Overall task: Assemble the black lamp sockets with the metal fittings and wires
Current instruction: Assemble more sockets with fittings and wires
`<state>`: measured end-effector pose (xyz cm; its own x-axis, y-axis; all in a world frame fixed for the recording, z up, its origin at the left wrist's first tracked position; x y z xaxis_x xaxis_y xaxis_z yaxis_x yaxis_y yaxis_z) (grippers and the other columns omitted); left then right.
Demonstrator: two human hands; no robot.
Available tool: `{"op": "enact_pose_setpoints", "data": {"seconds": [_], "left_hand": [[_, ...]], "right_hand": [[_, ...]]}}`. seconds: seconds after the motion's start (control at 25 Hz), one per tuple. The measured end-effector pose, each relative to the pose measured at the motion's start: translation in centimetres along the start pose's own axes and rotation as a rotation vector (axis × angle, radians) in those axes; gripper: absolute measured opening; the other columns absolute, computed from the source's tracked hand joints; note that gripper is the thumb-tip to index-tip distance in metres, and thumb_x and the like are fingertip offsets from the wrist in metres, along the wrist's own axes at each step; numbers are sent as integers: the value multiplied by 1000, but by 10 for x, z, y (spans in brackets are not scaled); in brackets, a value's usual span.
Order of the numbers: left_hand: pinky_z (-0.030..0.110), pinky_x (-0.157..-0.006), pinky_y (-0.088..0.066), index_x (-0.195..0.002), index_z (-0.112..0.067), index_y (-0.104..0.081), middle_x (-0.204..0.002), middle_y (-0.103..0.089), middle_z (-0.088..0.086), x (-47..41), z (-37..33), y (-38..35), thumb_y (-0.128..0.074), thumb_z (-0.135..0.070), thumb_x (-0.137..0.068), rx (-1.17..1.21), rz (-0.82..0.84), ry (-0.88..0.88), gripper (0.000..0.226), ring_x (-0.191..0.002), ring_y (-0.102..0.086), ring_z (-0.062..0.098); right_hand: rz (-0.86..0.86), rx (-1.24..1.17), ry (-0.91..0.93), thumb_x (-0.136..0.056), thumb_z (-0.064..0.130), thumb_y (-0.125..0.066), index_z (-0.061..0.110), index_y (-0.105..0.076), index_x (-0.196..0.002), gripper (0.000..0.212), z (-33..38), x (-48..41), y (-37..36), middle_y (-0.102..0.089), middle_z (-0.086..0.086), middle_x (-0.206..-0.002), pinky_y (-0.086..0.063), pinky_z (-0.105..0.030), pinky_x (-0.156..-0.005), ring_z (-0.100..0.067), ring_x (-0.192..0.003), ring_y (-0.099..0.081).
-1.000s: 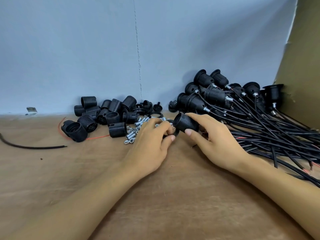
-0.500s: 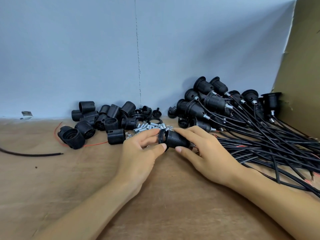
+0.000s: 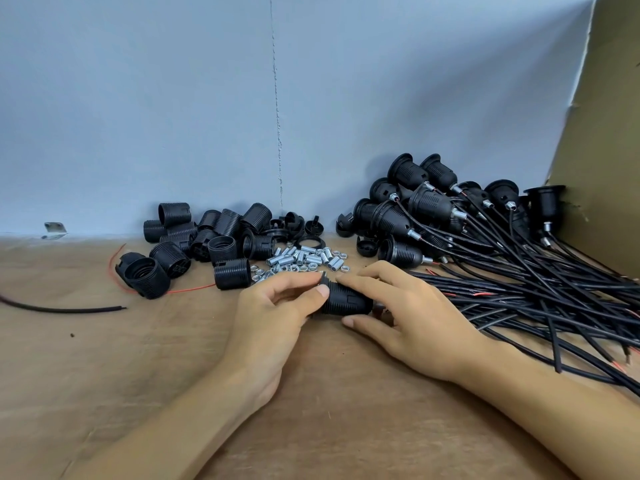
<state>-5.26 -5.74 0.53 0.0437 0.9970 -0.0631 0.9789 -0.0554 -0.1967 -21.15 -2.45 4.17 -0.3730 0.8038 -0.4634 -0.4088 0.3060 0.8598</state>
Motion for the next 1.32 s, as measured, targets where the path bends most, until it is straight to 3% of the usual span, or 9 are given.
{"op": "enact_pose_setpoints", "data": {"seconds": [0.2,0.36,0.56,0.68,0.84,0.96,1.04,1.2,1.32], "left_hand": [[42,-105,-51,-89,-13,-76,-94,-79,2,1,1,-2,-75,-5,-87,3,-6,-7,8,-100,-73,16],[44,-105,-51,-86,-16,-71,-81,-76,-2,1,4,-4,-72,-10,-91,-32,-17,-3,8,-95,-72,16],[57,-101,-51,-88,-13,-70,-93,-75,14,-3,1,12,-71,-16,-93,-62,-127,-76,6,-101,-70,35],[56,-96,-54,-85,-17,-68,-88,-74,14,-3,0,19,-70,-20,-94,-91,-196,-98,10,-93,-71,33],[49,-89,-58,-84,-17,-66,-79,-74,9,-2,-1,18,-70,-22,-94,-181,-222,-148,12,-83,-72,25],[21,-72,-54,-80,-16,-66,-78,-76,-2,0,-10,10,-71,-21,-93,-247,-142,-222,15,-74,-71,7],[11,-72,-49,-73,-14,-68,-92,-78,-12,1,-13,5,-74,-17,-90,-221,-59,-226,18,-82,-71,-4],[35,-94,-55,-74,-13,-70,-93,-77,-14,-2,-10,1,-76,-16,-88,-229,33,-180,16,-92,-73,6],[42,-95,-58,-76,-17,-68,-95,-77,-4,-5,-6,0,-72,-16,-92,-149,66,-147,16,-95,-74,17]], "right_hand": [[-57,5,7,-93,51,-60,41,-48,-142,51,2,1,4,-49,25,-128,-52,-25,-80,1,-96,-56],[-80,24,-13,-92,49,-64,37,-52,-139,49,3,1,8,-53,22,-125,-52,-25,-81,0,-96,-56],[-117,90,-48,-92,50,-62,36,-53,-138,48,20,-4,6,-55,17,-123,-52,-29,-79,-7,-96,-58],[-114,150,-43,-92,46,-62,32,-54,-137,47,29,-8,4,-58,12,-123,-52,-32,-80,-16,-102,-62],[-132,186,-35,-91,43,-67,28,-59,-135,47,28,-4,4,-61,9,-119,-53,-31,-77,-18,-101,-65],[-143,160,-37,-91,43,-66,29,-59,-134,47,18,-1,7,-60,11,-122,-50,-28,-76,-17,-92,-65],[-149,138,-24,-92,42,-65,26,-59,-135,46,10,-2,12,-61,10,-123,-49,-29,-78,-17,-87,-64],[-153,114,36,-93,40,-66,23,-60,-135,45,1,-4,15,-62,9,-124,-50,-34,-82,-10,-92,-59],[-140,113,66,-93,38,-67,25,-59,-136,46,0,-4,12,-61,9,-125,-49,-34,-85,-10,-101,-56]]}}
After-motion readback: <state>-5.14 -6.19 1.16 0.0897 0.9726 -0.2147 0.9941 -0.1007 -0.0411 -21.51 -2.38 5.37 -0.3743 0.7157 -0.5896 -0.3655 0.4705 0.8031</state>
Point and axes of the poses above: each hand's wrist, its own x-axis away from the middle knuckle, its own y-axis out of the back of the hand, z = x × y, the point moved 9 cm from there along -x, towards the middle knuckle
